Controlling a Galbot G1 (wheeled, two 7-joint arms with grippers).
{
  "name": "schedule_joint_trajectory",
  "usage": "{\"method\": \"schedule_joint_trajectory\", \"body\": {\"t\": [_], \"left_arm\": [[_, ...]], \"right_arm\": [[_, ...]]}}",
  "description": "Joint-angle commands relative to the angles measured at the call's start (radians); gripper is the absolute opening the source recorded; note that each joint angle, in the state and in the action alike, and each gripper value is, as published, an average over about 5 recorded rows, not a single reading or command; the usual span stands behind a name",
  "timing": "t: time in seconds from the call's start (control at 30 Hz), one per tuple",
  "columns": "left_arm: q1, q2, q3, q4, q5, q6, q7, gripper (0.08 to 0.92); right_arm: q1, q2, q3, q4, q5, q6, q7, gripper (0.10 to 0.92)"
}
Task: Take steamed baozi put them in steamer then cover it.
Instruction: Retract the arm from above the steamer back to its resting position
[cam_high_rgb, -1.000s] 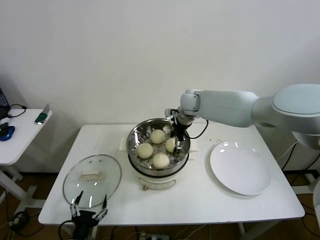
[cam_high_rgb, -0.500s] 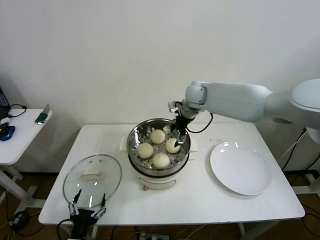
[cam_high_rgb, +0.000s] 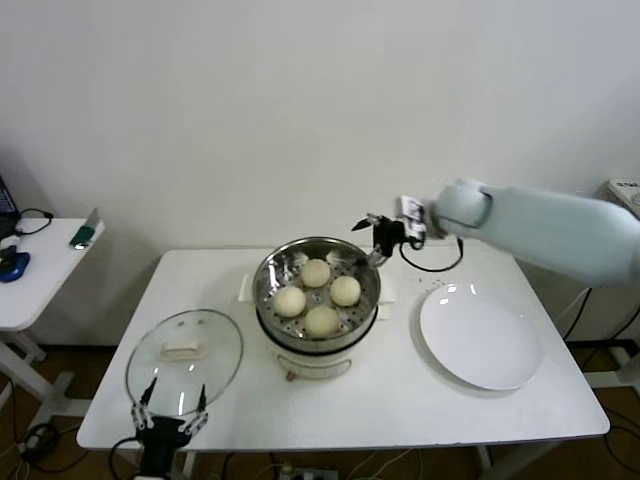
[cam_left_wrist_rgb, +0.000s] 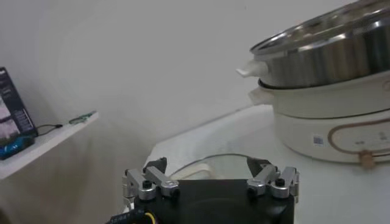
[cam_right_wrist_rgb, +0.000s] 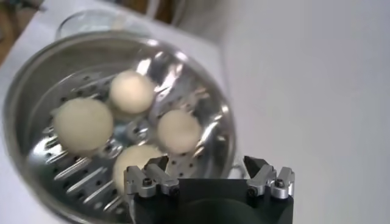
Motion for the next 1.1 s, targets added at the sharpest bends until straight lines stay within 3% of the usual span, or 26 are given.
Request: {"method": "schedule_joint_trajectory", "body": {"t": [0.03, 0.3, 0.63, 1.0, 1.1], "left_arm": [[-0.012, -0.009, 0.001, -0.007, 0.035, 0.011, -0.010, 0.823], [-0.015, -0.018, -0.006, -0.028, 0.071, 0.012, -0.017, 0.823], [-0.039, -0.015, -0.022, -0.039, 0.216, 0.021, -0.022, 0.823], [-0.076, 0.036, -0.051, 0.001, 0.882, 0.094, -0.030, 0.823], [-0.117, 0.059, -0.025, 0.065, 1.080, 0.106, -0.032, 0.823]], "right_arm": [[-0.432, -0.256, 0.449, 0.123, -0.058, 0.227, 0.336, 0.823], [-0.968, -0.257, 1.020, 0.145, -0.181, 0.264, 0.403, 0.823], [-1.455, -0.114, 1.553, 0.201, -0.249, 0.265, 0.422, 0.823], [-1.787, 0.058, 1.892, 0.319, -0.276, 0.158, 0.399, 0.823], [-1.833, 0.090, 1.932, 0.317, -0.296, 0.142, 0.389, 0.823]]}}
